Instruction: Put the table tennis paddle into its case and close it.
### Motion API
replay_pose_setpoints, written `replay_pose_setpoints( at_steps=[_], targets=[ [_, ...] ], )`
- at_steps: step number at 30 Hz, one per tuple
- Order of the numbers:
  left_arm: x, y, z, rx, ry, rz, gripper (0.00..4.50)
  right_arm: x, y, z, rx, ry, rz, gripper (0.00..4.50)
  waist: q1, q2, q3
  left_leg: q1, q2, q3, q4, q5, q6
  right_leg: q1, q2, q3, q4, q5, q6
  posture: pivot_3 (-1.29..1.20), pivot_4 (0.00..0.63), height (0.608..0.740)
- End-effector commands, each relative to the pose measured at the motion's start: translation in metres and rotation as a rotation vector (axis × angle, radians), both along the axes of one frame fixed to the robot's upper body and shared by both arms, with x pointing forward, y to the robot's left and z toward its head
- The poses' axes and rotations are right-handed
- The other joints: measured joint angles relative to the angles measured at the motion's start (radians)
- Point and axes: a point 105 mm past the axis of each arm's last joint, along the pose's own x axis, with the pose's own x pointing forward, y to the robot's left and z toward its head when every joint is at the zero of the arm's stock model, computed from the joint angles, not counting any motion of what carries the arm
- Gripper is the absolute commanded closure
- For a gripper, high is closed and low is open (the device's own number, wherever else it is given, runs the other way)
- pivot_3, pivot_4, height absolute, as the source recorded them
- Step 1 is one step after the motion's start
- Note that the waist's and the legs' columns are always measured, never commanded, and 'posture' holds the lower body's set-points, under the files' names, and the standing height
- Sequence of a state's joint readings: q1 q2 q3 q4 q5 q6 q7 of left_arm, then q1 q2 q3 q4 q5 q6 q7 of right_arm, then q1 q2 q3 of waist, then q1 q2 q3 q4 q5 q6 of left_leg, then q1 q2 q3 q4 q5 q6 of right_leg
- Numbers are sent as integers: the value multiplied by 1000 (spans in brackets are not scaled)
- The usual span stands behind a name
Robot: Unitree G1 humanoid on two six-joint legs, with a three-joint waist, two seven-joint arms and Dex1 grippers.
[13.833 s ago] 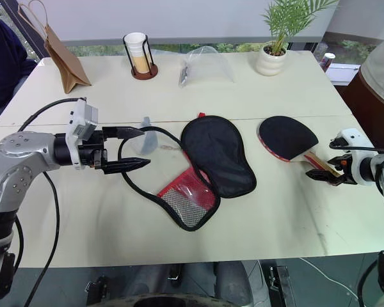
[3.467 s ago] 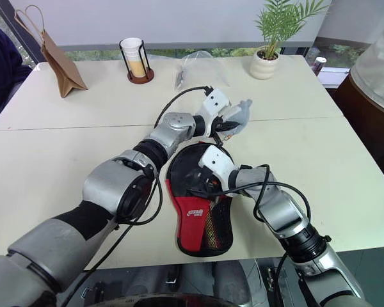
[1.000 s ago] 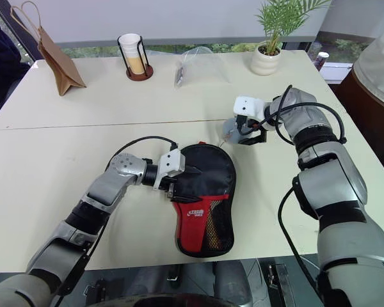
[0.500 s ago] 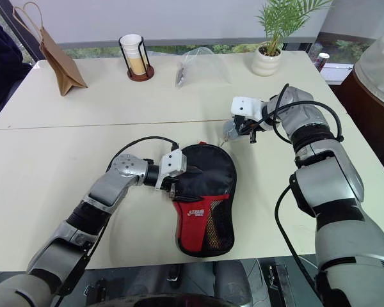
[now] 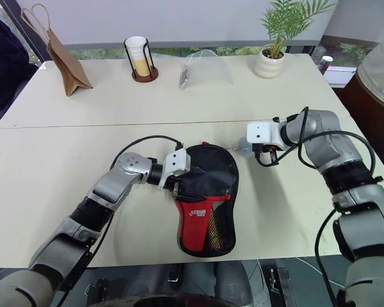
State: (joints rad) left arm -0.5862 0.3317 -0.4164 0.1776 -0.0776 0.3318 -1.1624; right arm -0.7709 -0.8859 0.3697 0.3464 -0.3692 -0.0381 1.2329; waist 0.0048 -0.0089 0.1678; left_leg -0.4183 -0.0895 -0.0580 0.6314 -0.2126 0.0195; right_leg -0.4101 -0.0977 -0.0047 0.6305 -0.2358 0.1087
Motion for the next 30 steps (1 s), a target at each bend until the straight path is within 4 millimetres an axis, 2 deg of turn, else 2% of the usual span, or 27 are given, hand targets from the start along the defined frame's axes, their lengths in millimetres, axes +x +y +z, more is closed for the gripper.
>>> replay_pose_setpoints(
  at_steps=[1,9,15,25,30],
  targets=[
    [-3,10,-28,94,69,32,0,-12,-7,9,2,6,-23,4103,5,0,0,0,0,0,0,0,0,1,0,0,0,0,0,0,150,734],
    [-5,9,-32,104,80,25,0,-35,-18,3,-54,36,-36,4103,9,0,0,1,1,0,0,0,0,2,-1,0,-1,0,0,0,150,734],
    [-5,9,-34,107,84,25,0,-63,-31,1,-91,89,-46,4103,15,0,0,1,0,-1,0,-1,1,3,-2,-1,-2,-2,-2,0,150,734],
    [-5,8,-36,113,89,24,0,-113,-28,-4,-100,198,-17,4103,20,0,0,1,0,-1,0,-2,2,4,-4,-2,-3,-4,-1,0,150,734],
    [-3,8,-38,119,92,27,0,-145,-16,-16,-101,291,46,4103,37,0,-1,1,0,-1,0,-2,3,4,-5,-2,-3,-4,0,0,150,734]
  ],
)
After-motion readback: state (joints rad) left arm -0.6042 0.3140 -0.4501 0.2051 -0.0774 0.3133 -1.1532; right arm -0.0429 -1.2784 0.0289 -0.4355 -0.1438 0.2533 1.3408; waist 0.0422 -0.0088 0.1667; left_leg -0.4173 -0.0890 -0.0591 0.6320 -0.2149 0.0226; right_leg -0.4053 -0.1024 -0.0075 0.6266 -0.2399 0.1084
